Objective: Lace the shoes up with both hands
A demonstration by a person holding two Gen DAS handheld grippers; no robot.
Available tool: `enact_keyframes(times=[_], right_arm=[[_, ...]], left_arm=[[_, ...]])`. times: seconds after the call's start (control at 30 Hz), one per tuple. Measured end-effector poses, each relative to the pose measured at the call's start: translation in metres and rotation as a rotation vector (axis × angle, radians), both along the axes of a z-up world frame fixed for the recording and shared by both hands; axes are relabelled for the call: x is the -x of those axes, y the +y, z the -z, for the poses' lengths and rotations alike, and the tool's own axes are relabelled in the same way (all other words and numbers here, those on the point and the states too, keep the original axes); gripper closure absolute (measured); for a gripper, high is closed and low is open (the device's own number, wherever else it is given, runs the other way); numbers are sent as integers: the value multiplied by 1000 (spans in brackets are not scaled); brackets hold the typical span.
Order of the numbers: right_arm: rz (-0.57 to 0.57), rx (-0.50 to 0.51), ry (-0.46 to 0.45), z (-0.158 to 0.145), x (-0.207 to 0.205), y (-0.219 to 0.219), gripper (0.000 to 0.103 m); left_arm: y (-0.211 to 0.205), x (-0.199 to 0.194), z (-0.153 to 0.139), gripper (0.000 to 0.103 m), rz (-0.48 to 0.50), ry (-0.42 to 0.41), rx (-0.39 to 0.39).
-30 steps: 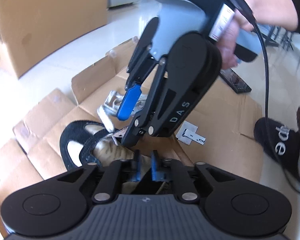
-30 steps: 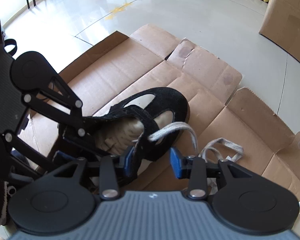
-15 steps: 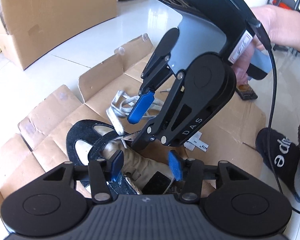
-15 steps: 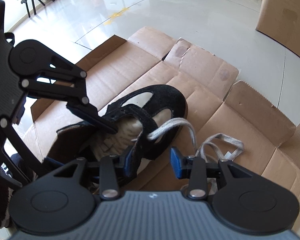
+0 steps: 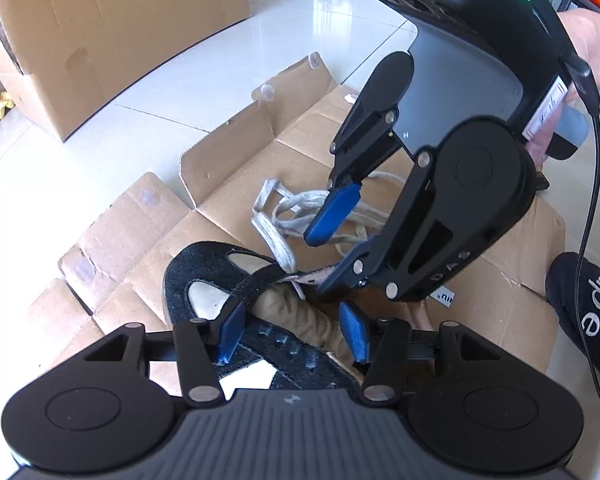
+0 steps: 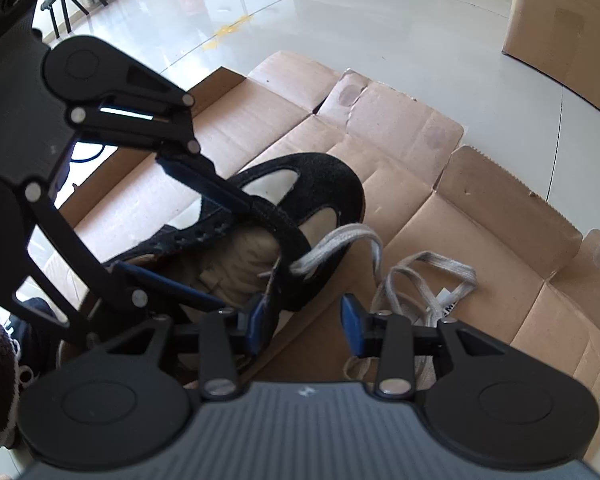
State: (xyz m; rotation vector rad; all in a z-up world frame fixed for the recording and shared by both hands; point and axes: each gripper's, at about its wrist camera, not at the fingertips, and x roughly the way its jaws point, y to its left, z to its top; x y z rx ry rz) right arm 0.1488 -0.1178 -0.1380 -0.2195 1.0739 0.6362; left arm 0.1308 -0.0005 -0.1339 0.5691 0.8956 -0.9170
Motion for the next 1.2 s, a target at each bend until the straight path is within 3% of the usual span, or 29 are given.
enact_keyframes(times=[0.37, 1.2], right_arm=[[28, -8, 21, 5, 0, -13, 62], [63, -45, 54, 7, 1, -21, 63]], left_arm=[[-11, 13, -16, 49, 77, -26, -21], [-15, 11, -1, 47, 52, -10, -18]])
